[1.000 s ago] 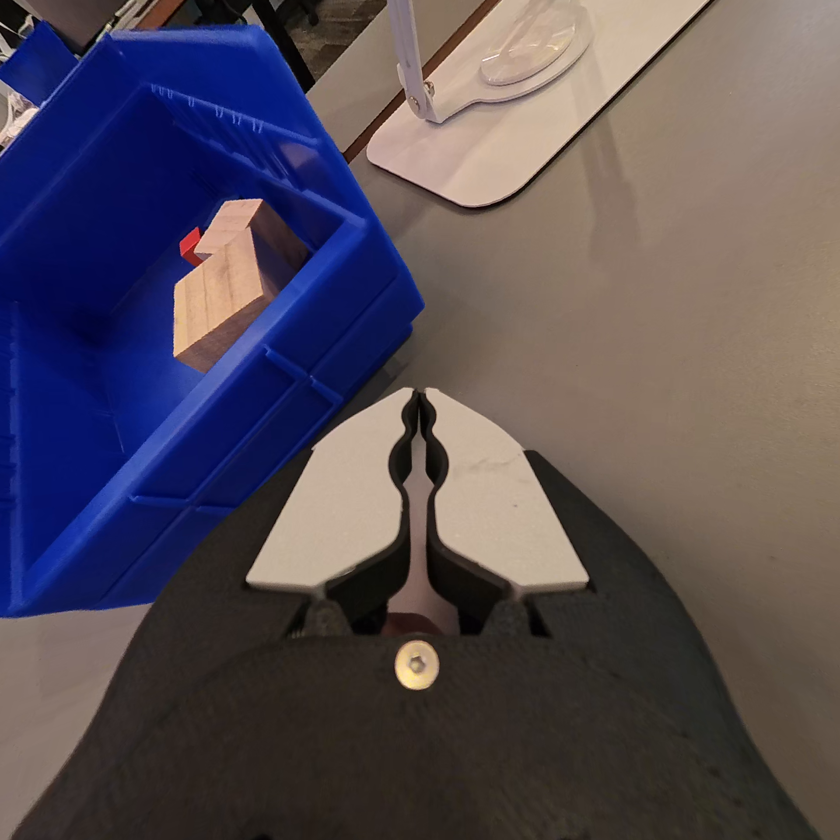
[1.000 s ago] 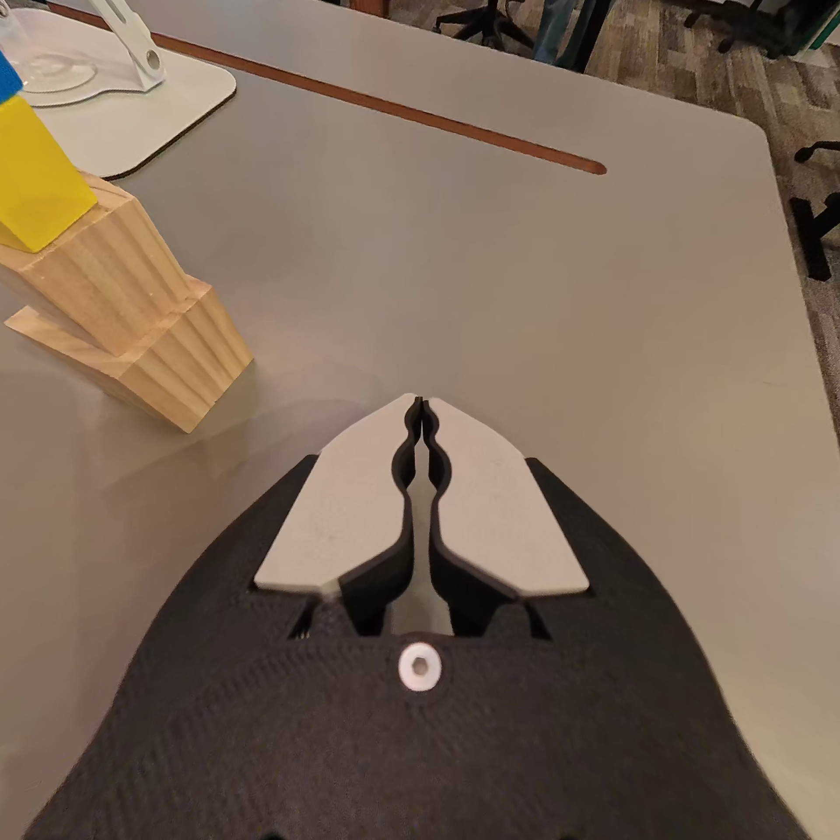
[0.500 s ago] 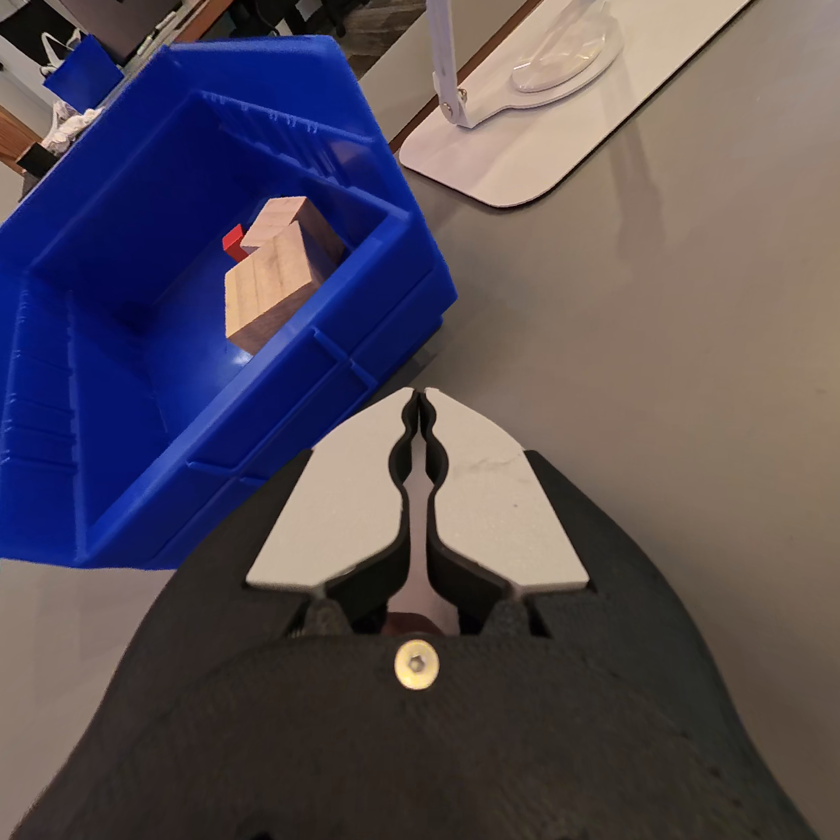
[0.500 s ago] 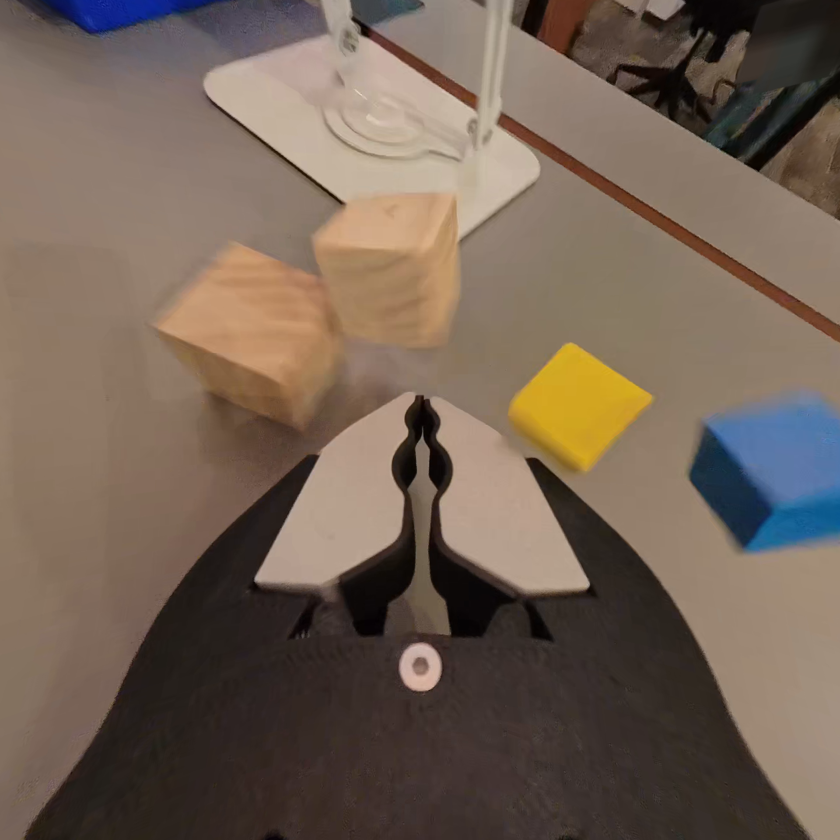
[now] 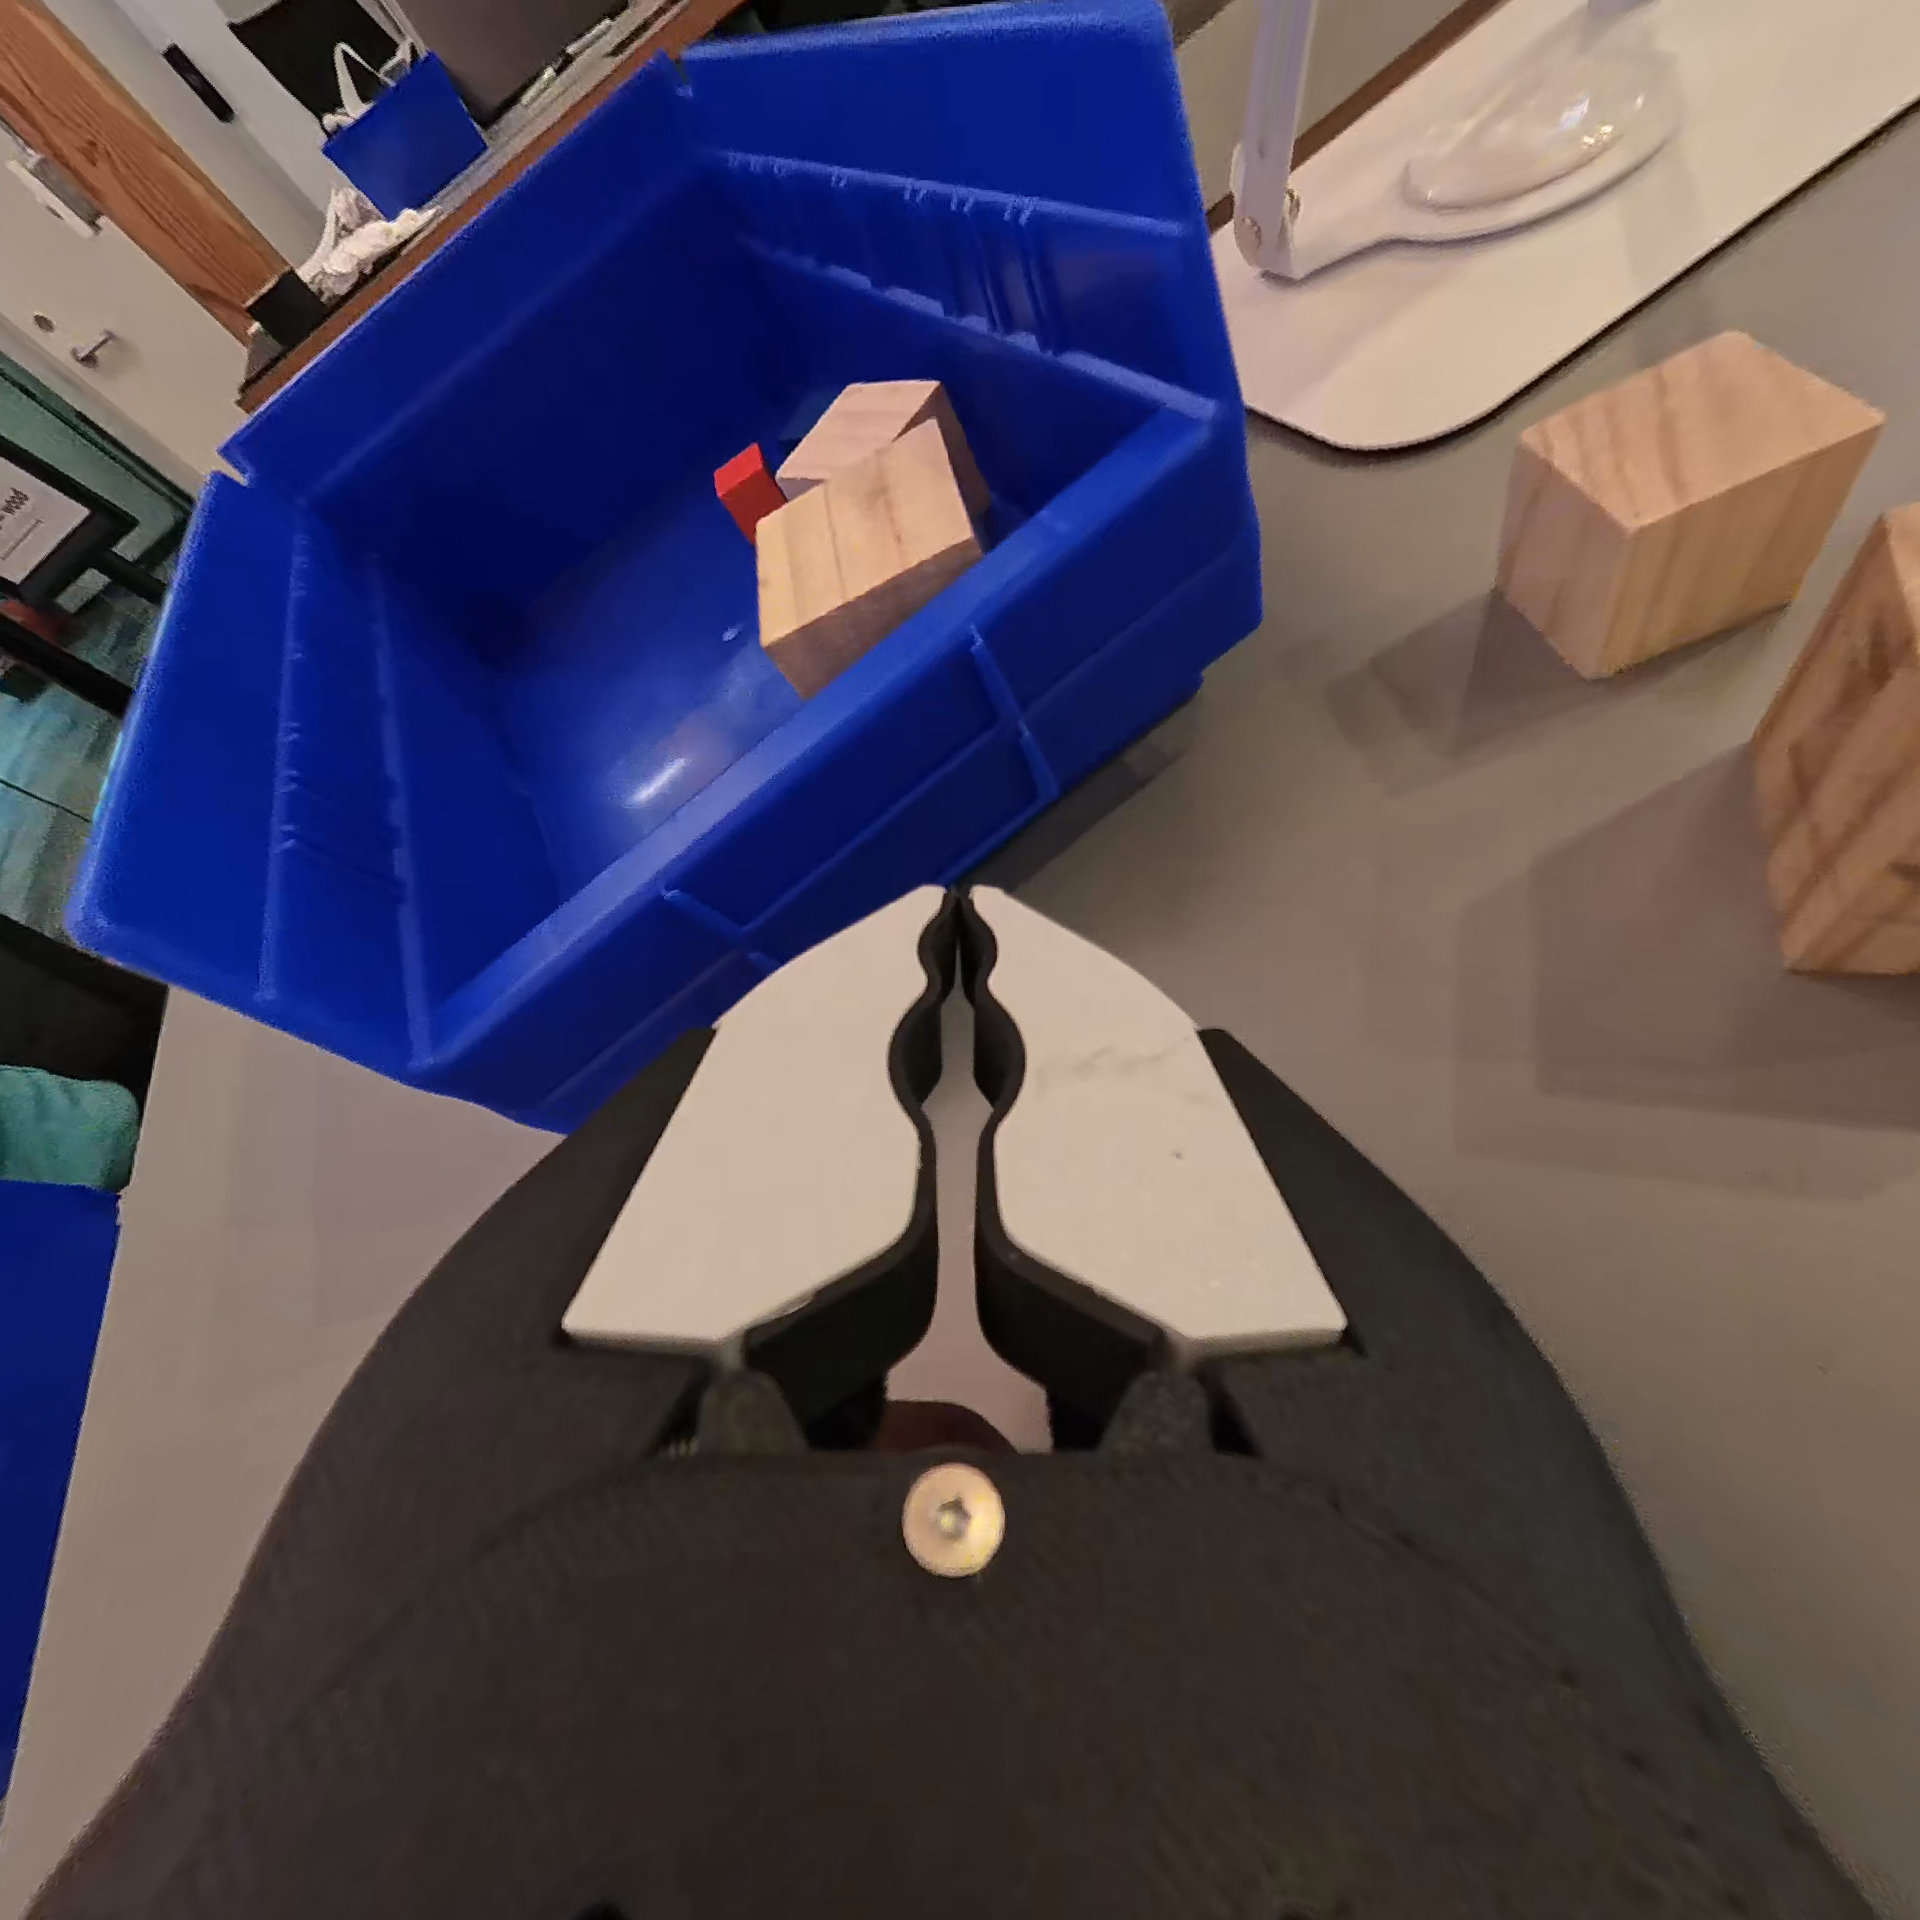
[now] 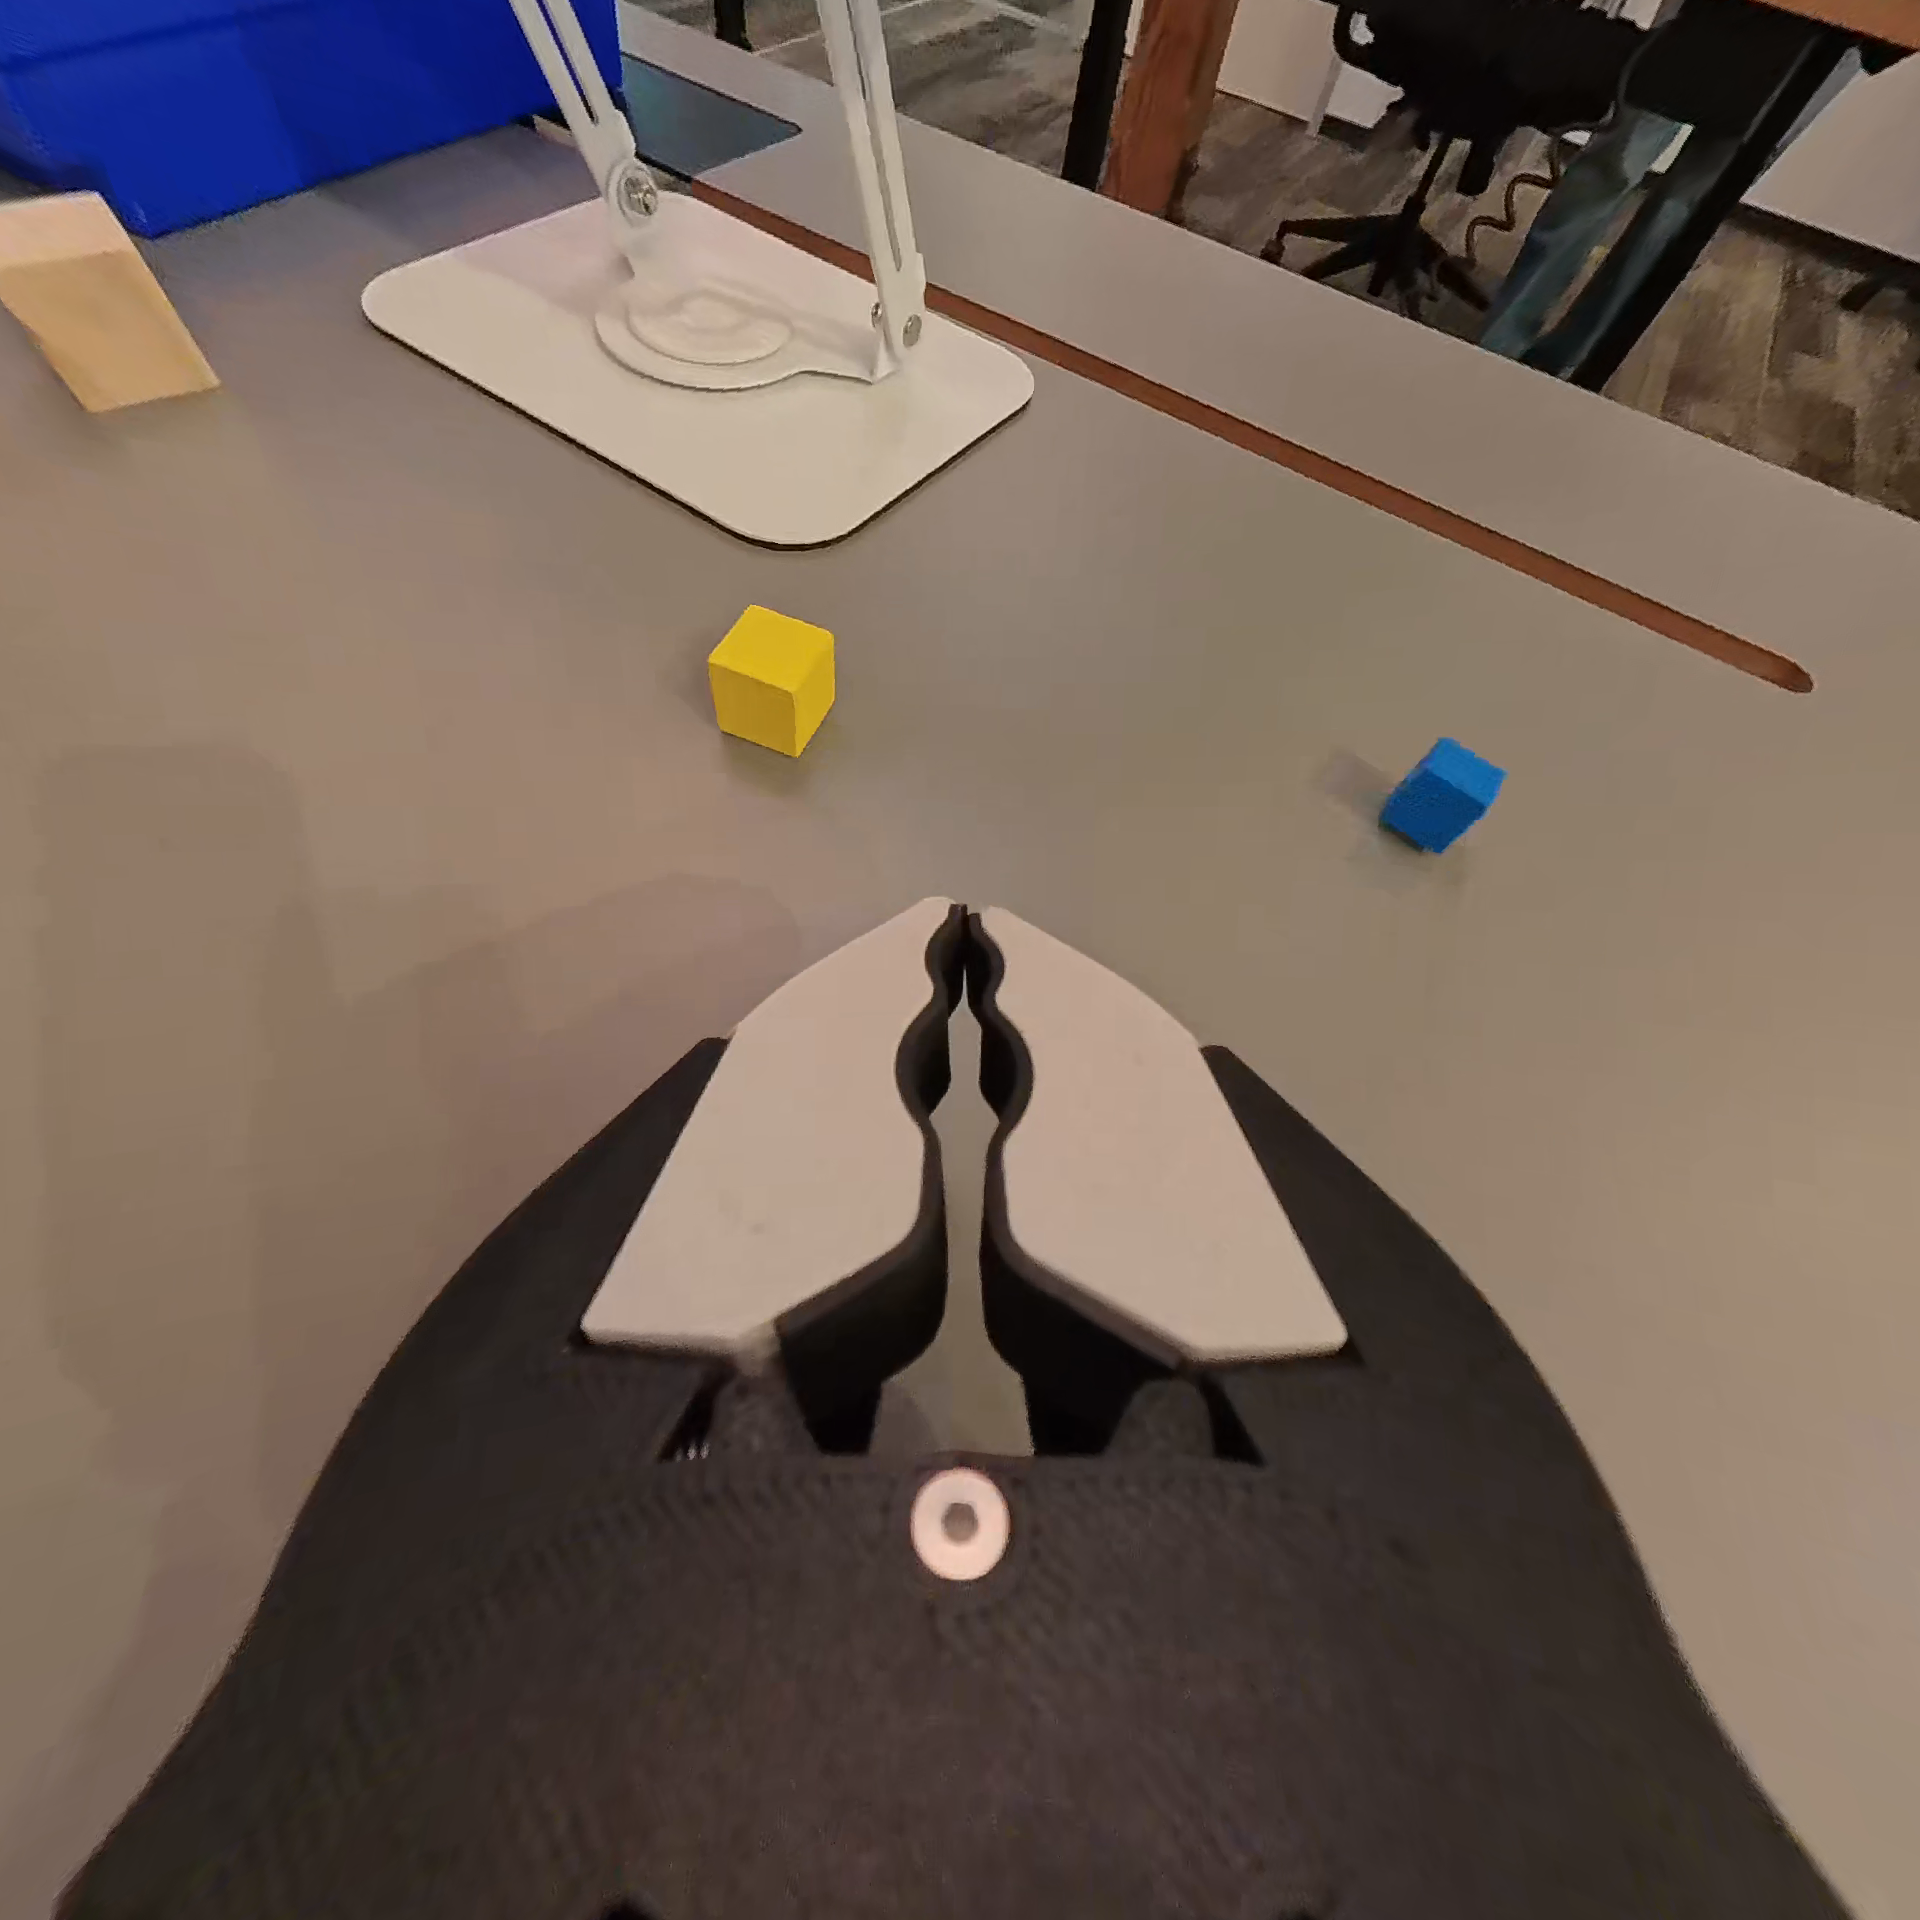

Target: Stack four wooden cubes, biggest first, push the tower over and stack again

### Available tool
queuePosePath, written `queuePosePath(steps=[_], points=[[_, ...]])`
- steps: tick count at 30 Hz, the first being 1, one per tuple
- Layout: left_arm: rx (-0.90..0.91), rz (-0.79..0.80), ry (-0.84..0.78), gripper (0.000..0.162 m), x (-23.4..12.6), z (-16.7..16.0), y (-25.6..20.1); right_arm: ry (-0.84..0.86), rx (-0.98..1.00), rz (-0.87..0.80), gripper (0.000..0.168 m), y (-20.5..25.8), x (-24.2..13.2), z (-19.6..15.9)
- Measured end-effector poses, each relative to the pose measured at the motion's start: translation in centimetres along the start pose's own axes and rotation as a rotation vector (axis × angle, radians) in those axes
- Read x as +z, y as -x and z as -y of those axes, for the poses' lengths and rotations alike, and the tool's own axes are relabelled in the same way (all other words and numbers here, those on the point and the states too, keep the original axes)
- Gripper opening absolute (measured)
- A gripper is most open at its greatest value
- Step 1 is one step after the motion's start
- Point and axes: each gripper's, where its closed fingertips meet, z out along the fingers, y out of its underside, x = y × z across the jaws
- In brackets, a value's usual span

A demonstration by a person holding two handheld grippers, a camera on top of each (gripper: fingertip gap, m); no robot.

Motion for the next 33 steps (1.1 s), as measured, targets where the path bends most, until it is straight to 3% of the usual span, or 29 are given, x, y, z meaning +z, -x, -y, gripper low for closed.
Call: queuePosePath(steps=[5,8,15,19,21,29,33], points=[[-0.081,-0.121,-0.044,0.002,0.1,0.8,-2.1,0.02,-0.019,-0.008,0.0,-0.8,-0.1,-0.7],[-0.294,-0.358,0.015,0.048,0.1,1.0,-5.8,0.028,0.003,0.013,0.0,-0.9,0.1,-1.1],[-0.209,-0.452,0.033,0.101,-1.1,2.0,-10.6,0.056,-0.009,0.043,0.0,-0.3,0.8,-1.5],[-0.17,-0.494,0.085,0.101,-0.5,2.6,-13.5,0.06,-0.016,0.057,0.0,0.1,1.0,-1.5],[-0.162,-0.521,0.138,0.093,-0.2,2.6,-15.0,0.064,-0.021,0.065,0.0,0.4,1.1,-1.5],[-0.085,-0.591,0.157,0.096,0.8,4.1,-18.7,0.053,-0.027,0.086,0.0,0.8,1.0,-1.2],[-0.084,-0.555,0.149,0.083,1.6,4.7,-18.7,0.044,-0.032,0.094,0.0,1.0,0.9,-0.9]])
